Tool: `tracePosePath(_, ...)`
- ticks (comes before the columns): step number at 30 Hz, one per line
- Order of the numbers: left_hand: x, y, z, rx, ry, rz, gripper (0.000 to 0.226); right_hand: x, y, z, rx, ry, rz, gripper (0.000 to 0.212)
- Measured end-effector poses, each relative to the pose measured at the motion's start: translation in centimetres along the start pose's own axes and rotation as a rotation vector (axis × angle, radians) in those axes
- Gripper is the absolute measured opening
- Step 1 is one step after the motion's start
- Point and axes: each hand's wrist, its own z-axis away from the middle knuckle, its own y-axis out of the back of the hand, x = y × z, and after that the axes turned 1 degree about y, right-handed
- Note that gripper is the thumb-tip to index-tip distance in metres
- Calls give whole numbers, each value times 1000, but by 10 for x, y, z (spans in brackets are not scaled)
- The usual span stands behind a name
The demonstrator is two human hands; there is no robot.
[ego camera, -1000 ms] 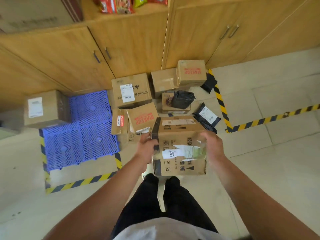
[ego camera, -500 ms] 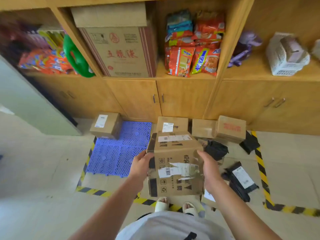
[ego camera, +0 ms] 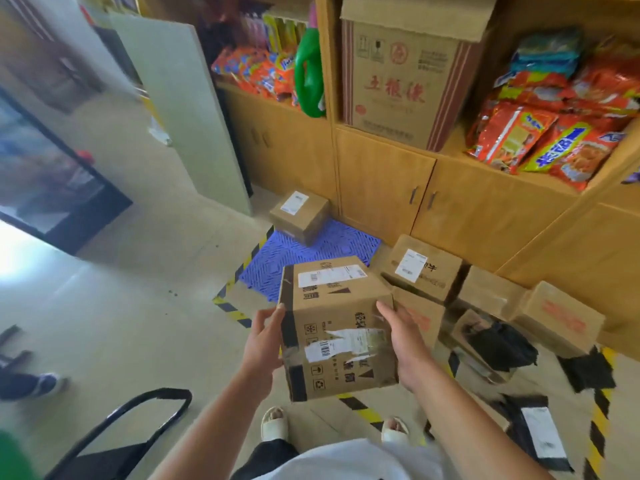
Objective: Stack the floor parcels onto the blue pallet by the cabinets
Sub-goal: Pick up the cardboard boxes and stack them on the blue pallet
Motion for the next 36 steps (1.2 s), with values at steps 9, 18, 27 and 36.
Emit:
tracePosePath(9,-3,145,-61,-62,92,98,19,29,-147,17,83,114,142,22)
tracePosePath(18,23,200,-106,-307,124,119,32,17,-220,10,282,121,125,22)
tracePosePath(27,81,212,-208,-280,200,-114,30,-11,-276,-85,295,87,215,33)
tracePosePath(36,167,214,-334,-275,179,-337,42,-21,-342,-185,322,-57,125,27)
